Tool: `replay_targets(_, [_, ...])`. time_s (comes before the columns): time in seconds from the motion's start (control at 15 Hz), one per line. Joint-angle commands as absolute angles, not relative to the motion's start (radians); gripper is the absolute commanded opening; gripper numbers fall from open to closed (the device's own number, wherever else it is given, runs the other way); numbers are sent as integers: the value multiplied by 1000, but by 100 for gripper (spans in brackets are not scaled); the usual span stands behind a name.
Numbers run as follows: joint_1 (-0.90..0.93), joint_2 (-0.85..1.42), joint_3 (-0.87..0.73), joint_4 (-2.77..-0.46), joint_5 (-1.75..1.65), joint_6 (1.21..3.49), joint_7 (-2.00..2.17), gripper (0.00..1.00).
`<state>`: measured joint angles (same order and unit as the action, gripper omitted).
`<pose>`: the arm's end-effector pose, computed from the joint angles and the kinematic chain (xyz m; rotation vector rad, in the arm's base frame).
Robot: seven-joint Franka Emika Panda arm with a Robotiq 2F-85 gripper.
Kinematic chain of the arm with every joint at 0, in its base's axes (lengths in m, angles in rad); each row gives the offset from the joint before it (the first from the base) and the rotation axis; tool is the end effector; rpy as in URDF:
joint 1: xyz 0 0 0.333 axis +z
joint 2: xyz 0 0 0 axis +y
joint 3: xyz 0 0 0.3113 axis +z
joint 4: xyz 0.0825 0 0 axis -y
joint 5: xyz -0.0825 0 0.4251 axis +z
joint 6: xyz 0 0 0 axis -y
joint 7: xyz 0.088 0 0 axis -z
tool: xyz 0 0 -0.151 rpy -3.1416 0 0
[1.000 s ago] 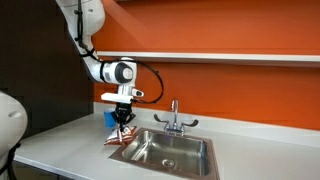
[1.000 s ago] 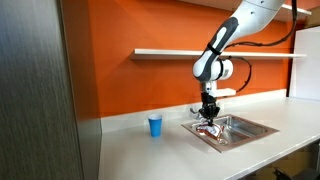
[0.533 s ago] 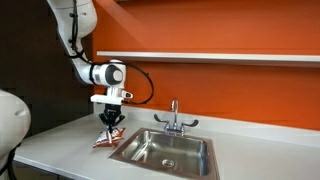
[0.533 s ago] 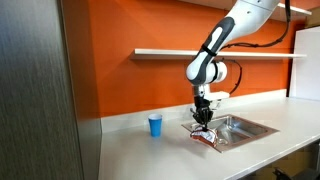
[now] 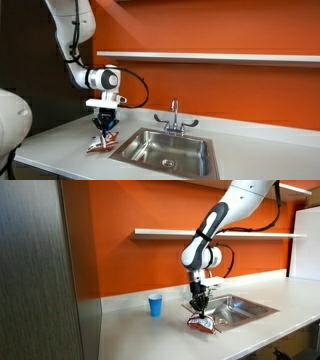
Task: Remove the brown packet from the sink and put it on the counter
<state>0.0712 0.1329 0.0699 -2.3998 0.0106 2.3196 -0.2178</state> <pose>0.4829 0.0704 0.1631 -3.0521 -0.5416 0.3299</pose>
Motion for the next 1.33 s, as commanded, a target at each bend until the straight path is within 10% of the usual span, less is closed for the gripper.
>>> replay_targets(0.0, [64,171,82,-2362,15,2300,-259,0])
replay_targets(0.07, [63,180,80,-2357,10,2301,-256,0])
replay_targets(0.13, [62,185,81,-2351,11,2298,-258,26])
replay_targets(0.87, [48,167,70,-2327,14,2281,-247,99])
replay_targets(1.27, [41,114,62,-2342,13,2281,-244,100])
